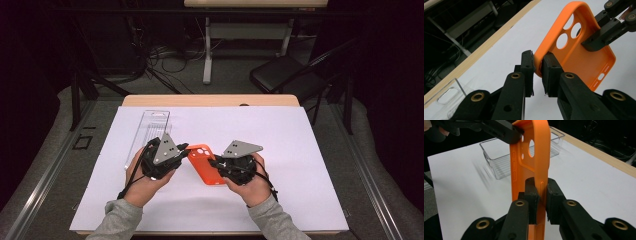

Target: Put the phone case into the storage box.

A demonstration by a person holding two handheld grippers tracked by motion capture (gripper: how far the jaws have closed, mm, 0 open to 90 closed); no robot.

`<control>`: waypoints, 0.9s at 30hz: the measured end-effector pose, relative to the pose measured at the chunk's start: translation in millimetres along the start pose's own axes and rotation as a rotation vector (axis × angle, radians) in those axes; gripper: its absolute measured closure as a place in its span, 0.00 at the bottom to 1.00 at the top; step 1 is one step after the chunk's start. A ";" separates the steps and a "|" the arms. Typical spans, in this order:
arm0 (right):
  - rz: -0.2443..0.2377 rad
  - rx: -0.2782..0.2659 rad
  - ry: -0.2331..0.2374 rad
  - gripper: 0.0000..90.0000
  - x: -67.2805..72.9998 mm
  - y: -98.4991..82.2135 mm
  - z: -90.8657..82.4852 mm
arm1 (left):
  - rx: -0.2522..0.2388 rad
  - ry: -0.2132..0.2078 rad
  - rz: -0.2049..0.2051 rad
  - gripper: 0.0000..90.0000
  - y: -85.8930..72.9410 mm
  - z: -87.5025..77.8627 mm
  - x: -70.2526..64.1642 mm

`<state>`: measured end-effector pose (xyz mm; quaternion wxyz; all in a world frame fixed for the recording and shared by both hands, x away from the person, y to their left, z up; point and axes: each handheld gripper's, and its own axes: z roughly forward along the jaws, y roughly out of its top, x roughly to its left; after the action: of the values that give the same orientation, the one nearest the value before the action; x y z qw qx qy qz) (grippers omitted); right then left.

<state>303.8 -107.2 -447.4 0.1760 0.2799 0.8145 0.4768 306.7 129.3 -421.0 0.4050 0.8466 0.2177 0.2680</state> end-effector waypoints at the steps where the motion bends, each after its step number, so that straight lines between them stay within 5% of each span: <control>1: 0.000 -0.001 0.000 0.90 0.0 -0.1 0.2 | -0.002 0.001 -0.003 0.90 0.0 0.0 -0.4; 27: 0.023 -0.009 0.013 0.90 -1.3 -1.3 1.5 | -0.012 0.015 0.013 0.91 0.9 -1.9 -1.8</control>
<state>305.2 -107.6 -449.2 0.1666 0.2855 0.8101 0.4842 304.3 128.8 -419.8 0.4069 0.8435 0.2134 0.2781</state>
